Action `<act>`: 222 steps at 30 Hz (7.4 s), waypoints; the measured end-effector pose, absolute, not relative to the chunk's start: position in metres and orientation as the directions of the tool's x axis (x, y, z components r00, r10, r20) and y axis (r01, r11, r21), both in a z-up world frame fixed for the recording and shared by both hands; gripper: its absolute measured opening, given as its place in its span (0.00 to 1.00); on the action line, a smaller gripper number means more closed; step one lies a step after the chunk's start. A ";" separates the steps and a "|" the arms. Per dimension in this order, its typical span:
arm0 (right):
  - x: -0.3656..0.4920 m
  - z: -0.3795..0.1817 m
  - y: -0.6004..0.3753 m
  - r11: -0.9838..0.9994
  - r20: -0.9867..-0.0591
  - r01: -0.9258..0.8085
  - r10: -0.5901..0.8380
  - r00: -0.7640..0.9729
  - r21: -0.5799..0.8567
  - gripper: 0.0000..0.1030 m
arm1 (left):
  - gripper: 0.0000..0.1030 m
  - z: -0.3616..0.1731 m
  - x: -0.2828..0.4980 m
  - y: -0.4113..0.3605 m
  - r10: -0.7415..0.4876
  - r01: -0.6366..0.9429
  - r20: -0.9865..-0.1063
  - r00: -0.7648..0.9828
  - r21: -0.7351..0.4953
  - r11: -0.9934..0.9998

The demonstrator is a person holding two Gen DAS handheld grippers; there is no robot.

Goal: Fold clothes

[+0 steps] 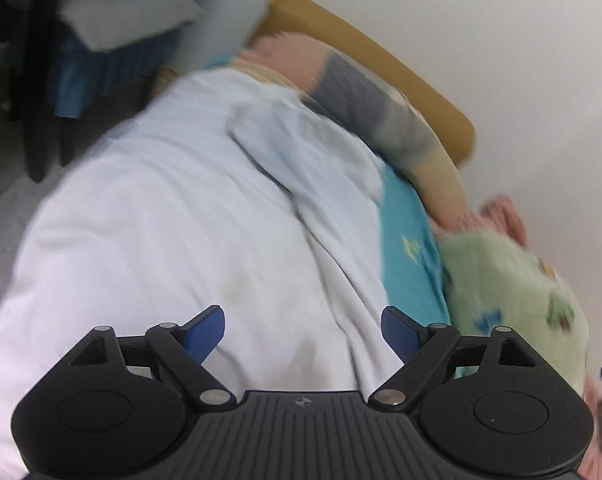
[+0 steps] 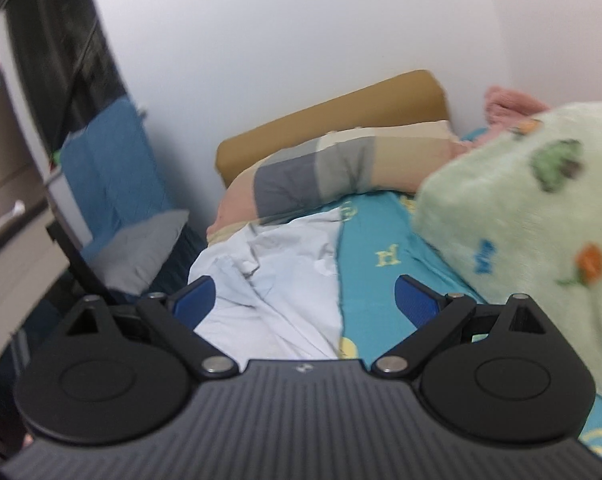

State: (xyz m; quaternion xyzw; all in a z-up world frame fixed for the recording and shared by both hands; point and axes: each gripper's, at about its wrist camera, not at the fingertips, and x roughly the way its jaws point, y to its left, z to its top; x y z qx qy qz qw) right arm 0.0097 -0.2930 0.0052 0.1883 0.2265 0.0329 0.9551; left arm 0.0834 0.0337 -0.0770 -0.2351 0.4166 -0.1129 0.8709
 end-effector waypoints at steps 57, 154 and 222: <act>-0.036 -0.030 -0.386 0.876 -0.453 0.182 0.047 0.890 0.447 0.95 | 0.41 -0.056 -0.047 -0.047 -0.234 0.178 -0.904 0.358 -0.180 0.967; 0.460 -0.156 -0.354 0.894 -0.545 -0.238 0.425 0.723 0.380 0.12 | 0.24 -0.127 -0.001 -0.223 -0.563 0.541 -0.781 0.271 -0.361 0.760; 0.098 -0.068 -0.330 0.926 -0.492 0.161 0.030 0.870 0.342 0.79 | 0.96 -0.126 0.283 -0.122 -0.007 -0.067 -0.678 0.735 -0.084 0.994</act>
